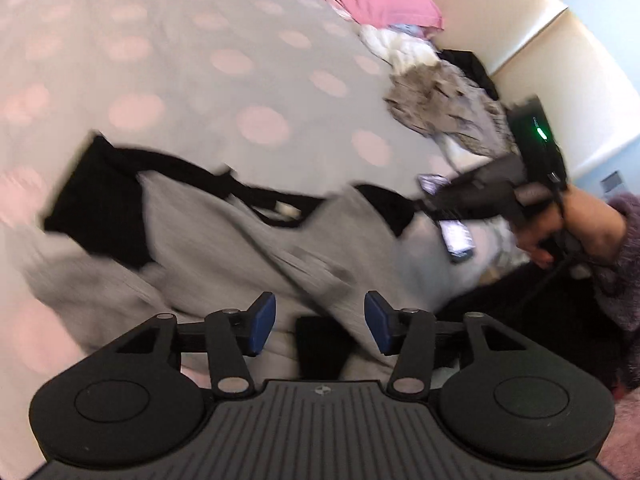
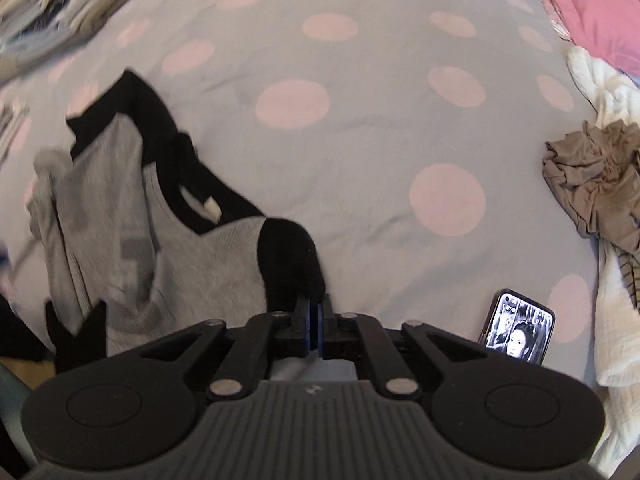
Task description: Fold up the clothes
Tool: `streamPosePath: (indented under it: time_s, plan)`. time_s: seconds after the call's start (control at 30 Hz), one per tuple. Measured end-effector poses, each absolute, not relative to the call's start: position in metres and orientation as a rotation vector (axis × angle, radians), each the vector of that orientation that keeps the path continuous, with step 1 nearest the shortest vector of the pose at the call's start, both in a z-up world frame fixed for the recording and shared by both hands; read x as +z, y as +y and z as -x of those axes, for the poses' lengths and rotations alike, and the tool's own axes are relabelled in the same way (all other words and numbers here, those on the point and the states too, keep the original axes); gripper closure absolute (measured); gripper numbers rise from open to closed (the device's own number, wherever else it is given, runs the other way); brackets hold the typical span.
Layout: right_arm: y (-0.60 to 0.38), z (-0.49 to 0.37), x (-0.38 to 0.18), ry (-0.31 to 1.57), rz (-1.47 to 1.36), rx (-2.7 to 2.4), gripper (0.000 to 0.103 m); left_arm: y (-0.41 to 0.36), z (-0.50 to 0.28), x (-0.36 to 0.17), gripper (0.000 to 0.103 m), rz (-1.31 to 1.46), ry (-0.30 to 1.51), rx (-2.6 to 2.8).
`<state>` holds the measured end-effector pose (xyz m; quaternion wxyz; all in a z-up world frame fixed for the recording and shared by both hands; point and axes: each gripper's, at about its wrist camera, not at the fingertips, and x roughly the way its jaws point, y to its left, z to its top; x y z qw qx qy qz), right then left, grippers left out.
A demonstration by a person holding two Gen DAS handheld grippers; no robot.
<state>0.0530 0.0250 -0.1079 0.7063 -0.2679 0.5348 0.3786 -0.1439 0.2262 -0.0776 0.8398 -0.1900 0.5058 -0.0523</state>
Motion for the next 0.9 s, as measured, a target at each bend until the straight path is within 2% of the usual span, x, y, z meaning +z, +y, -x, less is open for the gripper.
streamPosePath:
  time_s: [0.17,0.27,0.5,0.6,0.63,0.67,0.77,0.9]
  plan:
    - [0.028,-0.060,-0.097,1.165,0.624,0.854,0.089,0.265,0.118,-0.073,0.056,0.249,1.069,-0.013]
    - [0.032,-0.070,-0.087,1.111,0.625,0.848,0.067,0.284,0.099,-0.084,0.054,0.191,1.070,0.046]
    - [0.032,-0.093,-0.114,1.221,0.502,0.824,0.066,0.309,0.074,-0.132,0.053,0.392,1.123,0.071]
    - [0.028,-0.096,-0.126,1.272,0.465,0.818,0.062,0.309,0.069,-0.147,0.057,0.424,1.154,0.061]
    - [0.026,-0.098,-0.130,1.293,0.446,0.817,0.062,0.308,0.068,-0.151,0.062,0.424,1.161,0.055]
    - [0.024,-0.099,-0.133,1.314,0.423,0.819,0.064,0.307,0.067,-0.154,0.075,0.421,1.165,0.050]
    - [0.022,-0.100,-0.134,1.353,0.343,0.852,0.095,0.305,0.069,-0.150,0.098,0.397,1.137,0.045]
    - [0.023,-0.097,-0.112,1.268,0.300,0.878,0.097,0.311,0.076,-0.125,0.100,0.435,1.021,0.066]
